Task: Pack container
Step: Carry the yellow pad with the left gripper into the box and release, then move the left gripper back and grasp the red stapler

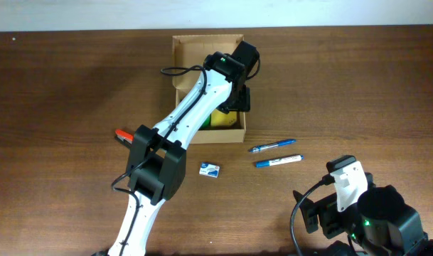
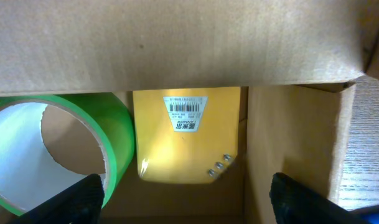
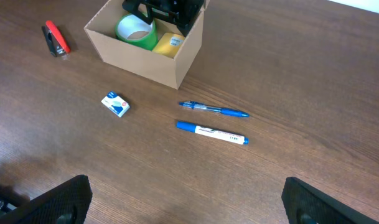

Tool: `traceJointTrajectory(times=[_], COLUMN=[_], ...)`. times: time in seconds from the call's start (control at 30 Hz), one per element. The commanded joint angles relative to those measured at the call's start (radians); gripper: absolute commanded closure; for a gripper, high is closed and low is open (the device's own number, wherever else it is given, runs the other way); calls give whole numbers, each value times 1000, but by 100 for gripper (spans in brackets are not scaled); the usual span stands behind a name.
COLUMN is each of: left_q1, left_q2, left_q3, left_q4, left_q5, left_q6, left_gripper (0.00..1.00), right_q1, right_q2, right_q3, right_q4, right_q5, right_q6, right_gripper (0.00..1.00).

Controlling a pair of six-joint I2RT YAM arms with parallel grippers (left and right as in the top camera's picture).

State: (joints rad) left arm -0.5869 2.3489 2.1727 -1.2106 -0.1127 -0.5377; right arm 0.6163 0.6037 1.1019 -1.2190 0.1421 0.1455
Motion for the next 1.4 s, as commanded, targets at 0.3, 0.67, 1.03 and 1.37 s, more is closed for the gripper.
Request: traceJointTrajectory(times=[0.3,0.67,1.03,1.37], left_q1=[5,25,217,282], left_q2=[-6,-272,-463,-467], left_q3=[19,89,89,89], left_q4=[-32,-76,-290,-394], left_q5=[-6,-87,-88,-94], left_q6=[17,96,86,31], left_gripper=[13,0,1,0], right_q1=[5,5,5,5], right_q2=[-8,-8,-8,-8], right_q3=[-8,-8,-8,-8], right_q4=[3,3,3,3], right_q5=[20,20,20,20], right_q6=[-7,-7,-7,-7], right_gripper=[1,1,1,1])
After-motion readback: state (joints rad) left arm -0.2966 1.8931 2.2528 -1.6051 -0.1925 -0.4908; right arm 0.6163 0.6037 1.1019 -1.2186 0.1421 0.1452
